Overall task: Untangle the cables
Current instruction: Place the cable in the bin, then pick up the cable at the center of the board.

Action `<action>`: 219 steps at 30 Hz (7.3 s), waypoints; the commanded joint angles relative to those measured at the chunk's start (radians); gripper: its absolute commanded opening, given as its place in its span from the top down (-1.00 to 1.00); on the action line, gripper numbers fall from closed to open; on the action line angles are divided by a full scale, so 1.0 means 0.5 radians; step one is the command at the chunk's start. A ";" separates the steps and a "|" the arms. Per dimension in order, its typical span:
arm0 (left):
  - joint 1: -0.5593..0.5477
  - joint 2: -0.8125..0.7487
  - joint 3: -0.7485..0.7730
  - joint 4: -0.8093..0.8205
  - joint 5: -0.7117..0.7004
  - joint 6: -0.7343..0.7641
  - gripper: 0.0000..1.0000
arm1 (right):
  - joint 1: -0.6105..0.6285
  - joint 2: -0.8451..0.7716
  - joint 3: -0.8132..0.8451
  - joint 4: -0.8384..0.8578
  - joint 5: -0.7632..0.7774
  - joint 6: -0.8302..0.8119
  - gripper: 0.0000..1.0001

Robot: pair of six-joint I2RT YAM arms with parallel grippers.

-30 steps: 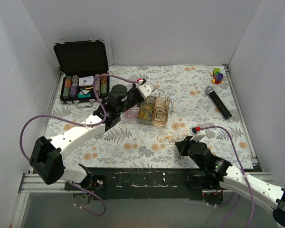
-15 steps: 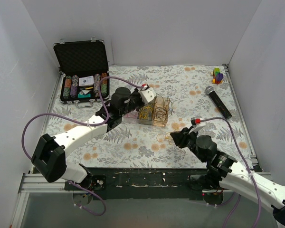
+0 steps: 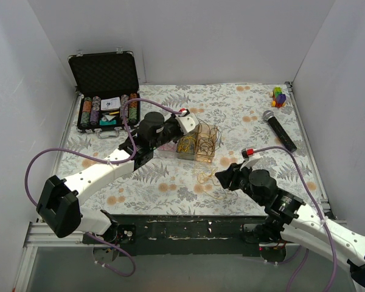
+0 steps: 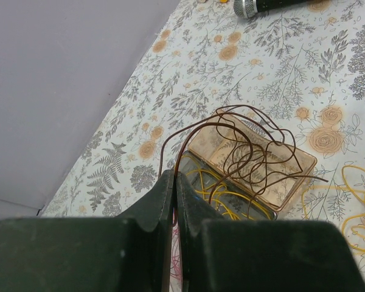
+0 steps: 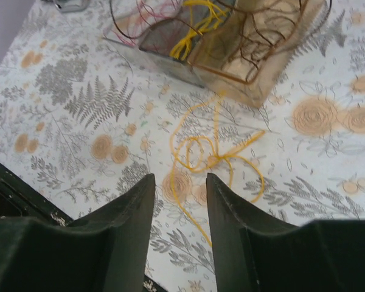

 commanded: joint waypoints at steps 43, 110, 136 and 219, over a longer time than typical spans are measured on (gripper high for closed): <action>-0.042 0.406 0.318 0.265 -0.063 -0.055 1.00 | -0.847 1.692 0.473 0.983 -0.956 0.308 0.62; -0.269 0.977 0.140 0.149 -0.118 0.442 0.98 | -1.166 1.508 0.402 0.931 -0.894 0.262 0.00; -0.009 0.183 0.842 -0.787 0.216 -0.328 -0.76 | -1.095 1.196 0.531 0.481 -0.839 0.066 -0.17; 1.308 -0.440 -0.041 -1.361 0.720 -0.417 -0.86 | 0.221 1.907 0.626 0.118 -0.103 -0.311 0.74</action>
